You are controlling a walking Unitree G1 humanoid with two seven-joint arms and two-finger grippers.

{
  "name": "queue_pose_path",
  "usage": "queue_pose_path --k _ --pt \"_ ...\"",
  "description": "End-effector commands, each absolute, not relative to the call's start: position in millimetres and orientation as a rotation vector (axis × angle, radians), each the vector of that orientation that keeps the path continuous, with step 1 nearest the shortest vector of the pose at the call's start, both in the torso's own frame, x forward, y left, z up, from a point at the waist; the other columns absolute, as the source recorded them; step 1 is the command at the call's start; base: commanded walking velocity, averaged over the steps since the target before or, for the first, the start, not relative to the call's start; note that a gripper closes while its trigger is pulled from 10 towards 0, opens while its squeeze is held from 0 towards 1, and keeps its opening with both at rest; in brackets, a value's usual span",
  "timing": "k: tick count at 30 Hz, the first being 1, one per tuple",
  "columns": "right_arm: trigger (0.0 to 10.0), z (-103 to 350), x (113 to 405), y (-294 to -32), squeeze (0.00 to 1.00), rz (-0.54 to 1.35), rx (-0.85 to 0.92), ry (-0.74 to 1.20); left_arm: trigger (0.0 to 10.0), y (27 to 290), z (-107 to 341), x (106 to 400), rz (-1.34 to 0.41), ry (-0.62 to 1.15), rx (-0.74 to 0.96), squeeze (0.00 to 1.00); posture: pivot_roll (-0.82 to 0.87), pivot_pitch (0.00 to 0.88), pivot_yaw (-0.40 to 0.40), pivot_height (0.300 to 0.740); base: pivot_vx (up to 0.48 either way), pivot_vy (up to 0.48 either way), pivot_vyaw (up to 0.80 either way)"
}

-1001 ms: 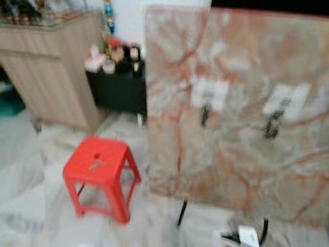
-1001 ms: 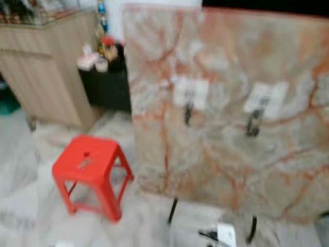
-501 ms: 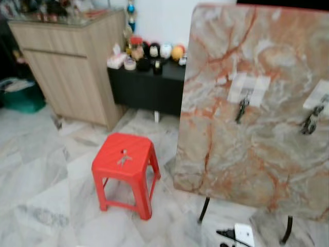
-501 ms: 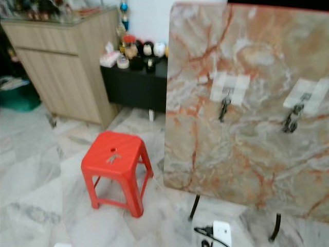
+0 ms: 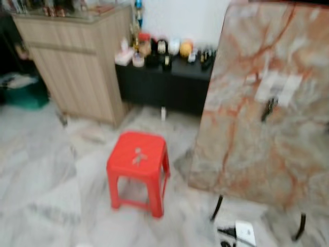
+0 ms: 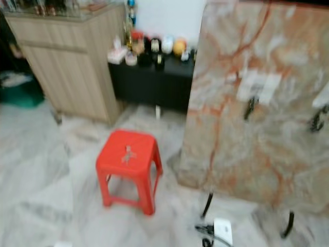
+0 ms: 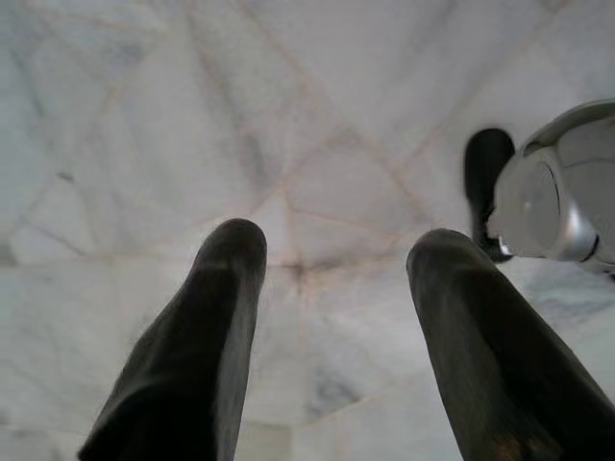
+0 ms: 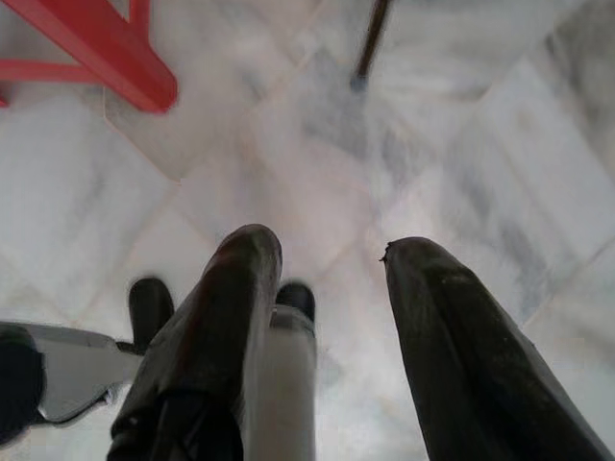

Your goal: Hang keys on a hook

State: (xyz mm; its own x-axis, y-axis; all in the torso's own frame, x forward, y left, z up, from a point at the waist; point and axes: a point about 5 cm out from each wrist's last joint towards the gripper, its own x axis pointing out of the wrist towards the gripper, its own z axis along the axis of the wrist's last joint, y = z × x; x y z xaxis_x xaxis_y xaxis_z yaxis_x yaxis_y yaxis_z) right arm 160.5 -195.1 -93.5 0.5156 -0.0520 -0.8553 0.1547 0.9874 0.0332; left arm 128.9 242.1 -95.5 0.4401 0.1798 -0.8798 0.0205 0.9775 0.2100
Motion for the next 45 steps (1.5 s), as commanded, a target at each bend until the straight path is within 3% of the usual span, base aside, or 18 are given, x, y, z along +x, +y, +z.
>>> queue_pose_path --k 1,45 --pt "10.0 -94.0 160.0 -193.2 0.0 -0.124 0.116 1.026 10.0 245.7 -95.4 126.6 0.106 1.123 0.206 0.0 0.03 0.0 -0.012 0.722 0.0 0.285 0.0" --pt "10.0 -95.0 156.7 -194.9 0.0 -0.102 0.103 1.034 10.0 242.9 -96.9 123.7 0.099 1.127 0.206 0.0 0.05 0.0 -0.02 0.722 0.0 0.288 0.0"
